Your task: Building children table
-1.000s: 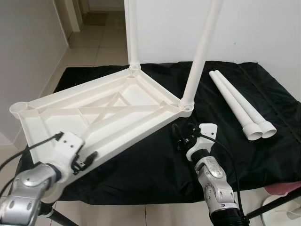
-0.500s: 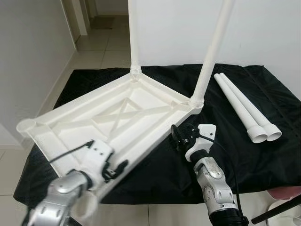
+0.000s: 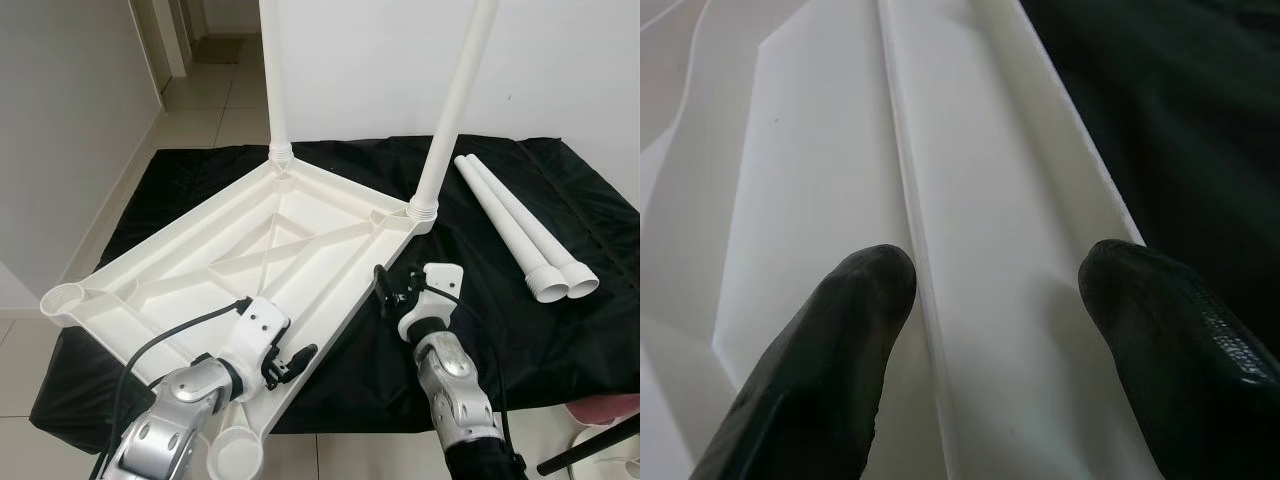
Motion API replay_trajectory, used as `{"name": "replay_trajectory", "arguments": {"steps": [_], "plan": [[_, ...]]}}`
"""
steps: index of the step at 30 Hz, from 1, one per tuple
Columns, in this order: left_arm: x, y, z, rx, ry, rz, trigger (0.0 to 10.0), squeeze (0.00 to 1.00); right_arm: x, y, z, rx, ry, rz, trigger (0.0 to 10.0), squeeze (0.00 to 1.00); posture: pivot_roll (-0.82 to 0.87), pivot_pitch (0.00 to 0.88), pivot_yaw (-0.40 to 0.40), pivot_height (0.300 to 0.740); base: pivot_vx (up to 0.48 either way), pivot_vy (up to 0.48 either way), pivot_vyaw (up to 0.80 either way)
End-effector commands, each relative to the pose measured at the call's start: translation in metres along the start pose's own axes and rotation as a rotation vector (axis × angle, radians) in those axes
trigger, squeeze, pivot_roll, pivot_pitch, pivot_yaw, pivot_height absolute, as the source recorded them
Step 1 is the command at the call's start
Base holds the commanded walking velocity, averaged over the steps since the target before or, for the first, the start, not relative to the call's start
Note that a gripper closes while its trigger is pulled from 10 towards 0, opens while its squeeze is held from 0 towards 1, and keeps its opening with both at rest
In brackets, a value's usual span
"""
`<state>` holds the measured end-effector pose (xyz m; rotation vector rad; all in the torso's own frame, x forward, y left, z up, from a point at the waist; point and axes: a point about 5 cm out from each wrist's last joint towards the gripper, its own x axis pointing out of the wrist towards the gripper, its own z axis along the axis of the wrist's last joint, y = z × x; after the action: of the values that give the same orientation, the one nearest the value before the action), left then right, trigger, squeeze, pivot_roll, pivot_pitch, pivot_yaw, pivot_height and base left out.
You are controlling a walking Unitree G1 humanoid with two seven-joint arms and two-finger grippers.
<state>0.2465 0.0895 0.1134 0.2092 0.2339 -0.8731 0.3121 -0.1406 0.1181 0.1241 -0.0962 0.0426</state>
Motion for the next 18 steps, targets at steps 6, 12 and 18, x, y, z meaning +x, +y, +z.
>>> {"name": "replay_trajectory", "arguments": {"steps": [6, 12, 18], "plan": [[0.011, -0.005, 0.003, 0.018, -0.002, -0.013, 10.0, 0.00, 0.013, -0.017, -0.002, -0.040, 0.010, -0.213, 10.0, 0.00, 0.01, 0.013, 0.048, 0.740, 0.000, 0.000, 0.00], [0.010, -0.005, 0.004, 0.020, -0.005, -0.004, 10.0, 0.00, 0.015, -0.024, -0.007, -0.034, 0.048, -0.298, 10.0, 0.00, 0.02, 0.017, 0.041, 0.740, 0.000, 0.000, 0.00], [0.011, -0.004, 0.005, 0.025, -0.011, 0.000, 10.0, 0.00, 0.022, -0.021, -0.015, -0.017, 0.093, -0.283, 10.0, 0.00, 0.02, 0.022, 0.034, 0.740, 0.000, 0.000, 0.00]]}}
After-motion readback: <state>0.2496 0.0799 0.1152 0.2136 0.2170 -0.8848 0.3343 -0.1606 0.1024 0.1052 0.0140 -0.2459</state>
